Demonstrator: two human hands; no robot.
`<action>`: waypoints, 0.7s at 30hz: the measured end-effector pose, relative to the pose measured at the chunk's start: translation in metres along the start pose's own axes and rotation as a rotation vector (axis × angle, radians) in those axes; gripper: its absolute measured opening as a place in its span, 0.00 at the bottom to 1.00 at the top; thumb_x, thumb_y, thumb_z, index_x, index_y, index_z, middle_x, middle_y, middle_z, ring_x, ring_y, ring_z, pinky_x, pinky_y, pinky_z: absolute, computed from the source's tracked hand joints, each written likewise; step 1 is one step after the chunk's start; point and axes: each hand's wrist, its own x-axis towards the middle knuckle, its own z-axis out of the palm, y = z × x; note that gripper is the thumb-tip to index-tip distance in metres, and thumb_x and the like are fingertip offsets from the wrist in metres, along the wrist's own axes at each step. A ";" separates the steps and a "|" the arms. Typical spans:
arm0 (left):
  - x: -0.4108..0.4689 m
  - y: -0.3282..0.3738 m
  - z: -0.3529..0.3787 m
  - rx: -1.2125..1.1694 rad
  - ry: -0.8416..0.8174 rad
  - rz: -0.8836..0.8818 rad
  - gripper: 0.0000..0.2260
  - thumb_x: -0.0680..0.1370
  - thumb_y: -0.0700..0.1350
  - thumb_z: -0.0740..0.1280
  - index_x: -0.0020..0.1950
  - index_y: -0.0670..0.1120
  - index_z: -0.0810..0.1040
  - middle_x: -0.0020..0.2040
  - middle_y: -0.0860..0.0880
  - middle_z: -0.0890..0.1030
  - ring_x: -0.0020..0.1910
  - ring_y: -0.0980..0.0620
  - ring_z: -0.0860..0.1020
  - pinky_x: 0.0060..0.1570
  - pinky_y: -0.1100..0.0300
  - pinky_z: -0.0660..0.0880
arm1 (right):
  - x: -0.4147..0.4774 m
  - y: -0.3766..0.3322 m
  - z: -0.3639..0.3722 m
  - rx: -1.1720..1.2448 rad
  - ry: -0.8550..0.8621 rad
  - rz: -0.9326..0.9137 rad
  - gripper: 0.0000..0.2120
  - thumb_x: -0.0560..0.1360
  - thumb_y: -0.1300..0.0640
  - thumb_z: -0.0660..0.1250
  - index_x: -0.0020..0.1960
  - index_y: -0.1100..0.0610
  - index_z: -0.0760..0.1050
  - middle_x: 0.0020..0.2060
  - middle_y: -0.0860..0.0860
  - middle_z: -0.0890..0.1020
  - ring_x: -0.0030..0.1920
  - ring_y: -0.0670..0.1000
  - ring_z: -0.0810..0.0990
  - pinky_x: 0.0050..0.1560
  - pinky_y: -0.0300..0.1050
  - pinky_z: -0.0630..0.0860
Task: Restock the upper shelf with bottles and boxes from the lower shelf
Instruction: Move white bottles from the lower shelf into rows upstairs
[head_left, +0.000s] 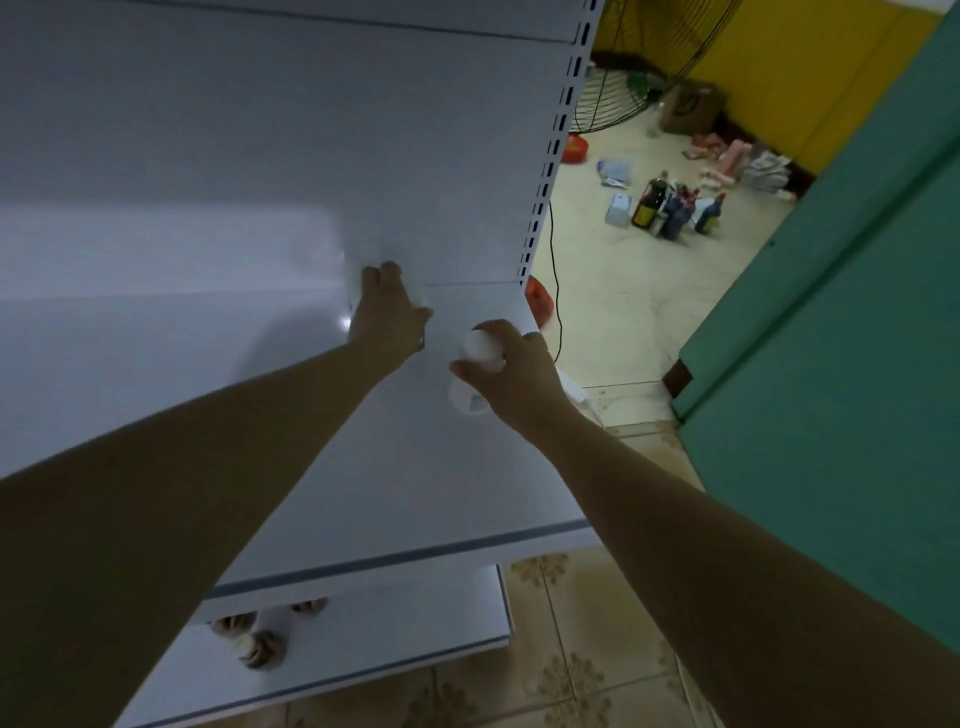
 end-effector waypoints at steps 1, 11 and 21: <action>0.000 -0.002 0.001 -0.037 0.024 -0.019 0.26 0.76 0.44 0.68 0.70 0.38 0.63 0.68 0.39 0.63 0.63 0.40 0.71 0.60 0.53 0.70 | -0.001 0.003 -0.002 0.070 -0.018 0.011 0.24 0.72 0.52 0.72 0.65 0.53 0.70 0.59 0.57 0.72 0.56 0.56 0.76 0.54 0.46 0.75; -0.069 0.004 -0.051 -0.919 -0.268 -0.231 0.07 0.73 0.45 0.72 0.46 0.53 0.75 0.44 0.52 0.78 0.45 0.52 0.75 0.46 0.61 0.69 | -0.048 -0.029 -0.056 1.214 -0.230 0.380 0.08 0.77 0.60 0.60 0.54 0.56 0.74 0.48 0.54 0.78 0.50 0.55 0.78 0.54 0.51 0.74; -0.174 0.007 -0.156 -1.164 -0.452 -0.170 0.18 0.75 0.52 0.67 0.61 0.45 0.76 0.52 0.42 0.80 0.45 0.46 0.80 0.52 0.49 0.78 | -0.141 -0.131 -0.061 1.203 -0.372 0.249 0.18 0.77 0.50 0.64 0.30 0.53 0.80 0.29 0.53 0.79 0.29 0.51 0.80 0.33 0.42 0.77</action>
